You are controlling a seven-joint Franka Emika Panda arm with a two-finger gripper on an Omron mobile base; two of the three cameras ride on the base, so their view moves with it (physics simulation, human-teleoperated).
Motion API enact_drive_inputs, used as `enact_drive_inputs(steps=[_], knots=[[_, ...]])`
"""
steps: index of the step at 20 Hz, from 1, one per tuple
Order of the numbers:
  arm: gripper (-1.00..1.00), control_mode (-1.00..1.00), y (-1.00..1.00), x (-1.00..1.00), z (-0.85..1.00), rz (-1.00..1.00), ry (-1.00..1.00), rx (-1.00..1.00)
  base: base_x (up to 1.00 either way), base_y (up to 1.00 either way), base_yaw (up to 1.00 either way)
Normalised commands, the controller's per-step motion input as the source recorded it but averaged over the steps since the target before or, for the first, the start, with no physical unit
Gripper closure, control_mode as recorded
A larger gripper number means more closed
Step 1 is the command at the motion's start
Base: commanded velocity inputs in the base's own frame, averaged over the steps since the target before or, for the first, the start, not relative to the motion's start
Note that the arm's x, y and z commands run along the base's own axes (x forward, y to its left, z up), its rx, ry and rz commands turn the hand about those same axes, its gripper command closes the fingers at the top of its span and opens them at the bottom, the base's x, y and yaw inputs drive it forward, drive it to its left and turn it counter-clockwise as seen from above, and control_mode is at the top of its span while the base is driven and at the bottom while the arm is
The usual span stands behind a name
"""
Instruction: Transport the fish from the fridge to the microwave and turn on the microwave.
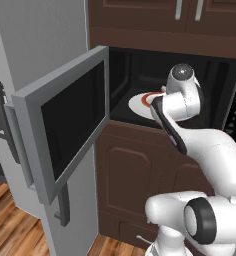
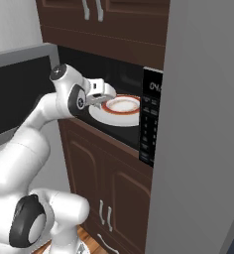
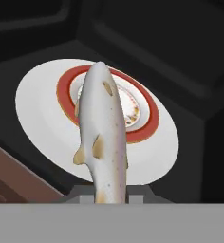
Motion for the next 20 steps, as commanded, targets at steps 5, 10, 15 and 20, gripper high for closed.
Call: enact_drive_inputs(steps=[5,10,15,20], knots=[[1.00,-1.00,-0.26,0.52,-0.12,0.00,0.04,-0.07,0.00,0.00,0.00],[1.00,-1.00,-0.18,0.41,-0.26,0.00,0.01,0.00,0.00,0.00,0.00],[1.00,-1.00,-0.14,0.35,-0.27,0.00,0.00,0.00,0.00,0.00,0.00],[1.00,-1.00,-0.03,0.28,-0.30,0.00,0.00,0.00,0.00,0.00,0.00]])
